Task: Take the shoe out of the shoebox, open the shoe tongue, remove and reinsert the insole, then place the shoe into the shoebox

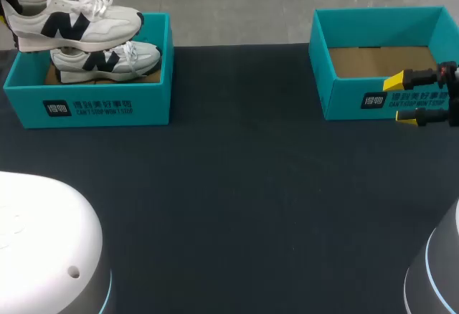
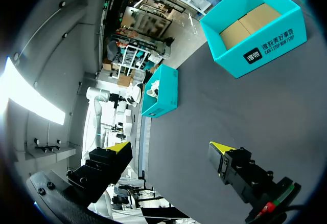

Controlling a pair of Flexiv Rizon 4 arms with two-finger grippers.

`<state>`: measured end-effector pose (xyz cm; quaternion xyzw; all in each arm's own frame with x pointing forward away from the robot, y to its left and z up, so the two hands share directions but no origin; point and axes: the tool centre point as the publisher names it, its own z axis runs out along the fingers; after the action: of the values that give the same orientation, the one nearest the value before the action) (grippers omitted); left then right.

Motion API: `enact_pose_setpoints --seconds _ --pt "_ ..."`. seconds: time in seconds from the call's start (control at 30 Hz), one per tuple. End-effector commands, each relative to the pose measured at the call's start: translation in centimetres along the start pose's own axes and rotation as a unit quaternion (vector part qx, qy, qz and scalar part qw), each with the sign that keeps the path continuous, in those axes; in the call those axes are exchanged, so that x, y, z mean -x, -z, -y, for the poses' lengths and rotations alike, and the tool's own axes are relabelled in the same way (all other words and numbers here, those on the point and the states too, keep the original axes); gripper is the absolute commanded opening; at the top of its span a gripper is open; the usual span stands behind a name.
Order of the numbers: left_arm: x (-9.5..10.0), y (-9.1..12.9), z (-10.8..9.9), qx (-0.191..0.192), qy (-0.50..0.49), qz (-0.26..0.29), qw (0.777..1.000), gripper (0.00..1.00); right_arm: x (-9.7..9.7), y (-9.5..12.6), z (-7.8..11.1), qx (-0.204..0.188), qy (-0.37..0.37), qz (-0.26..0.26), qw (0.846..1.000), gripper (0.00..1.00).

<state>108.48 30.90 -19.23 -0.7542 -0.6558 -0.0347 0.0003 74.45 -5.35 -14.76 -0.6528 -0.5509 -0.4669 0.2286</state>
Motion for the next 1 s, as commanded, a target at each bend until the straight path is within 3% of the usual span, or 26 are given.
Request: enact_pose_setpoints --seconds 0.03,0.17,0.47,1.0 --pt "0.0 0.2 0.2 0.001 0.000 -0.001 1.000 0.00 0.0 0.0 0.1 0.000 -0.001 0.002 1.000 1.00" --pt "0.2 0.3 0.4 0.003 0.003 -0.004 1.000 0.00 0.0 0.0 0.1 0.000 -0.001 0.002 1.000 1.00" --pt "3.1 1.4 2.2 -0.007 0.032 -0.021 0.999 0.00 0.0 0.0 0.1 0.000 -0.001 0.002 1.000 1.00" --pt "9.8 3.5 5.9 0.003 0.030 0.001 1.000 0.00 0.0 0.0 0.1 0.000 -0.001 0.002 1.000 1.00"
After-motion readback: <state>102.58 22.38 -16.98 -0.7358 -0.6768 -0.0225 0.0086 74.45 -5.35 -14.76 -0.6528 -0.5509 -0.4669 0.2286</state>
